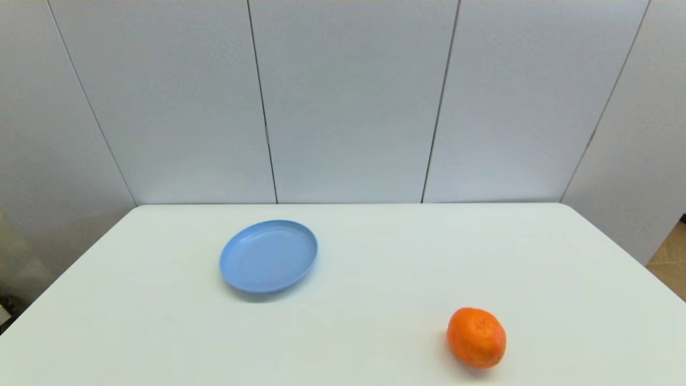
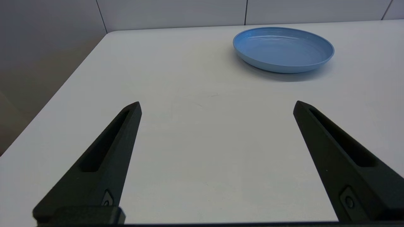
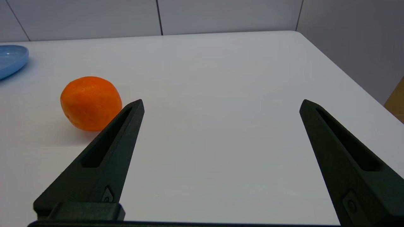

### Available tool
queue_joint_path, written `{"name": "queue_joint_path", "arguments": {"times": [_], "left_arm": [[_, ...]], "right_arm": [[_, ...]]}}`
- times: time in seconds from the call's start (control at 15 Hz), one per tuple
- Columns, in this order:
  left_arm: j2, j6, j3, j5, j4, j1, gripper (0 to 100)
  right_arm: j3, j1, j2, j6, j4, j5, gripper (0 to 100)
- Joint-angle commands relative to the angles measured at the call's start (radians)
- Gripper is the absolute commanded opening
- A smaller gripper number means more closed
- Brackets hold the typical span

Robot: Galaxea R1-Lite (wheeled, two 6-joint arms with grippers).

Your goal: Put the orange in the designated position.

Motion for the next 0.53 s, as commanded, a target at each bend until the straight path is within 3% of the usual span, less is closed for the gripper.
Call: {"name": "queue_joint_path", "arguments": {"times": [0.07, 0.53], "left_arm": [[0.001, 0.001, 0.002, 0.000, 0.001, -0.002, 100], [0.000, 0.001, 0.002, 0.000, 0.001, 0.000, 100]], "right_arm": [[0.000, 0.000, 0.000, 0.001, 0.000, 0.000, 100], [0.000, 0.000, 0.000, 0.001, 0.000, 0.000, 100]]}}
